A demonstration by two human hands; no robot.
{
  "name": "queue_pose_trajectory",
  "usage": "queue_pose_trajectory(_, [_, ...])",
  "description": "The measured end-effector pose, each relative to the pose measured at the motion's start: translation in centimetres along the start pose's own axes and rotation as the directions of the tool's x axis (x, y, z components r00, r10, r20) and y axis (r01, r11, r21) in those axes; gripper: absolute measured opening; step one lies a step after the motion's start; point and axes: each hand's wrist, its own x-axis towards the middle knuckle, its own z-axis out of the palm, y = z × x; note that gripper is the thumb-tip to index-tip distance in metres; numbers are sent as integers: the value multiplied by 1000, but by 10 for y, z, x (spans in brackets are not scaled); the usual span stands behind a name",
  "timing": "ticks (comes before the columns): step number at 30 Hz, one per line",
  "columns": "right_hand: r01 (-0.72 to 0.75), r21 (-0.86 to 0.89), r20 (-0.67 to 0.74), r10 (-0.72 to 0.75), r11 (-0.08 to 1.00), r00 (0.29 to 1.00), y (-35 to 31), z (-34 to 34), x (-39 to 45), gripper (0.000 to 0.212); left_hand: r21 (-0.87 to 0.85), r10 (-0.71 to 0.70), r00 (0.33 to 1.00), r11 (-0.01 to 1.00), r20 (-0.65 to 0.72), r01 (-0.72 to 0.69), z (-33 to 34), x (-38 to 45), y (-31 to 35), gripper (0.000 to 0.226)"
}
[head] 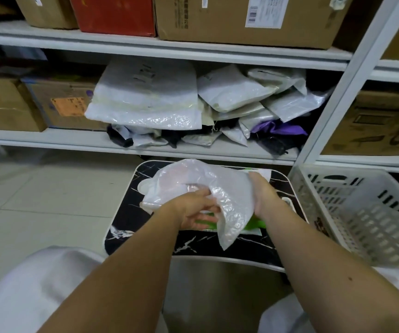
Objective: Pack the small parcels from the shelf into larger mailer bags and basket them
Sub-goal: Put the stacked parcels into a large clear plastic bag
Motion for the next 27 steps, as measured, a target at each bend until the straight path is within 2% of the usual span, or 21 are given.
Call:
queue_pose_trajectory(2, [29,-59,-91,-34,998,995,5,0,-16,57,-1,9,994,1000,-109,-10,1,5,3,16])
queue_pose_trajectory(4, [49,-75,-181,-62,996,982,2,5,-28,51,0,115,941,993,-318,-121,-1,12,8,28])
queue_pose_trajectory(5, [50,-125,-203,-75,991,976,-2,5,-30,52,105,228,867,974,-443,-203,-4,16,9,31])
queue_pose_trajectory(6, [72,-229,-208,-121,971,971,-8,7,-34,48,311,377,753,920,-540,-238,-8,19,9,29])
queue_pose_trajectory(7, [73,-445,-210,-183,892,960,-14,11,-42,43,549,540,627,810,-562,-206,-12,21,8,25])
queue_pose_trajectory(8, [49,-611,-215,-225,790,950,-19,16,-58,41,733,659,560,668,-502,-128,-15,18,8,24])
queue_pose_trajectory(9, [20,-829,-154,-262,558,953,-23,15,-66,40,849,705,577,527,-412,-37,-18,16,8,34])
queue_pose_trajectory(10, [0,-919,-144,-334,395,931,-29,14,-69,40,924,692,646,379,-323,56,-19,15,6,49])
queue_pose_trajectory(11, [10,-875,-178,-340,485,923,-30,11,-53,40,966,650,717,214,-251,145,-22,18,2,60])
queue_pose_trajectory(12, [36,-748,-212,-290,663,933,-35,7,-43,38,976,615,763,53,-200,212,-24,19,-2,62])
queue_pose_trajectory(13, [65,-506,-284,-237,860,929,-37,3,-33,37,964,603,780,-67,-165,256,-26,21,-5,54])
queue_pose_trajectory(14, [85,-396,-355,-238,914,904,-38,2,-30,34,948,596,787,-128,-160,290,-29,22,-6,44])
queue_pose_trajectory(15, [110,-380,-401,-272,918,875,-39,1,-27,30,940,602,780,-136,-172,312,-32,23,-7,39])
queue_pose_trajectory(16, [124,-462,-393,-328,878,859,-42,0,-24,28,938,614,766,-119,-188,326,-34,24,-6,39])
queue_pose_trajectory(18, [155,-657,-328,-466,737,822,-45,-4,-25,26,930,666,717,-96,-206,356,-42,23,-4,39])
queue_pose_trajectory(21, [158,-754,-312,-559,638,768,-48,-17,-22,30,901,695,691,-147,-200,408,-54,21,-3,33])
queue_pose_trajectory(23, [118,-808,-316,-593,578,741,-45,-26,-14,31,896,649,733,-178,-205,407,-61,21,-7,34])
queue_pose_trajectory(25, [72,-844,-312,-595,532,741,-40,-29,-11,35,901,549,817,-244,-177,359,-62,23,-14,33])
queue_pose_trajectory(27, [-20,-889,-323,-594,457,737,-35,-27,-11,42,922,506,854,-261,-123,287,-61,24,-20,33])
